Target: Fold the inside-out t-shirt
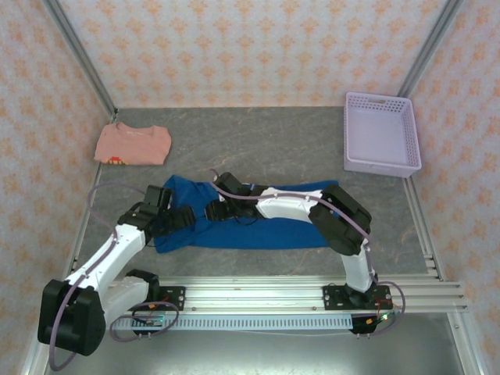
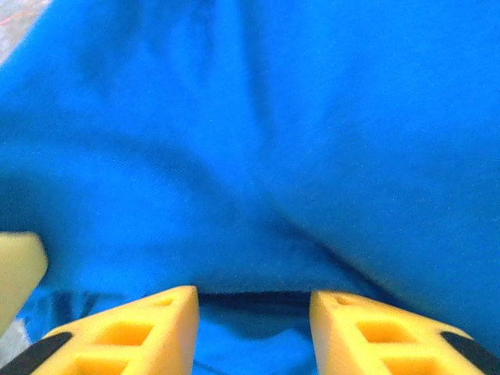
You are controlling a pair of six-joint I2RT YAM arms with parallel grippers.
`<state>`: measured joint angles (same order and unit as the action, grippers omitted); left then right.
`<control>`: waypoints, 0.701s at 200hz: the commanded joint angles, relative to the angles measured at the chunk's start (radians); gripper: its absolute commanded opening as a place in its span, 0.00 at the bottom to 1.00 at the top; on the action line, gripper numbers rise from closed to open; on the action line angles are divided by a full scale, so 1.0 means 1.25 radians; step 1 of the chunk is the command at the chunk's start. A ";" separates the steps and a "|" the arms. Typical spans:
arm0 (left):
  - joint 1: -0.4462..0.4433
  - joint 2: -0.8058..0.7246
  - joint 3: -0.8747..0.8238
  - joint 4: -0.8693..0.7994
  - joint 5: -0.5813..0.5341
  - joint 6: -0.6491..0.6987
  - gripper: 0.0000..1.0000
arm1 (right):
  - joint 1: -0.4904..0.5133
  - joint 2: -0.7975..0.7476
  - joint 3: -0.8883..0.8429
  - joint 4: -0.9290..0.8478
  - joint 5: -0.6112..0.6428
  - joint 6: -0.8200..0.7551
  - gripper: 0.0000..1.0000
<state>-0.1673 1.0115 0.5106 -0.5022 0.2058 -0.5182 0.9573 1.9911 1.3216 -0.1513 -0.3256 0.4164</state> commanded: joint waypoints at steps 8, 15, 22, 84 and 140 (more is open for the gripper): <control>0.004 0.025 -0.025 0.105 0.041 0.038 0.84 | -0.032 0.031 0.027 -0.089 0.054 0.027 0.39; 0.004 0.027 -0.026 0.118 0.047 0.042 0.84 | -0.035 0.032 0.032 -0.100 0.062 0.027 0.38; 0.004 0.028 -0.027 0.130 0.057 0.045 0.83 | -0.039 0.033 0.036 -0.109 0.068 0.025 0.38; 0.002 0.008 -0.039 0.179 0.105 0.062 0.71 | -0.059 0.051 0.072 -0.154 0.074 0.017 0.35; 0.001 0.083 0.062 0.097 0.086 0.026 0.23 | -0.059 -0.029 0.027 -0.124 0.064 -0.081 0.40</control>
<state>-0.1680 1.0676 0.4946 -0.3161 0.3248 -0.4686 0.8890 2.0445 1.3941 -0.3218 -0.2638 0.4088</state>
